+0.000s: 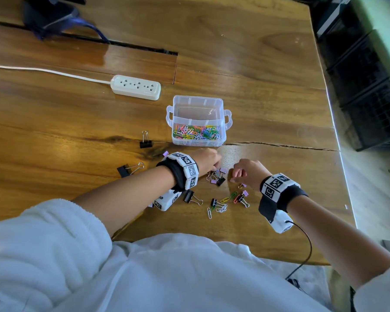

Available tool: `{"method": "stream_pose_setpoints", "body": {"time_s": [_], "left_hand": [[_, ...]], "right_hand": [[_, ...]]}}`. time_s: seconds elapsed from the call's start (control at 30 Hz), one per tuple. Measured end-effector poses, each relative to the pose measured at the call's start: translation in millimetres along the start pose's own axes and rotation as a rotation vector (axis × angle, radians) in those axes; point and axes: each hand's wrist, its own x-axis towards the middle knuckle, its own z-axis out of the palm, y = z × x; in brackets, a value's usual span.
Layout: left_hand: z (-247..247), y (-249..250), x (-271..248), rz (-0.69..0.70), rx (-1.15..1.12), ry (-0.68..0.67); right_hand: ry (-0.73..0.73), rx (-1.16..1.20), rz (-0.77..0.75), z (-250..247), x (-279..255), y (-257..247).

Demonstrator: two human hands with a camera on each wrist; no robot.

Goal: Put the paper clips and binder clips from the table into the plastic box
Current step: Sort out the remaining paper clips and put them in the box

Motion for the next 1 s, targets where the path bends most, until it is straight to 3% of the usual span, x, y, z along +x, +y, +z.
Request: {"method": "stream_pose_setpoints", "body": {"time_s": [0.23, 0.47, 0.83, 1.0], "left_hand": [[-7, -21, -10, 0.015, 0.008, 0.07], [-25, -33, -10, 0.019, -0.006, 0.257], [-62, -65, -1, -0.208, 0.012, 0.397], [-61, -82, 1, -0.305, 0.06, 0.313]], "right_hand": [[-0.097, -0.041, -0.126, 13, -21, 1], [-0.081, -0.126, -0.181, 18, -39, 8], [-0.119, -0.315, -0.267, 22, -37, 1], [-0.053, -0.471, -0.329, 29, -41, 3]]}}
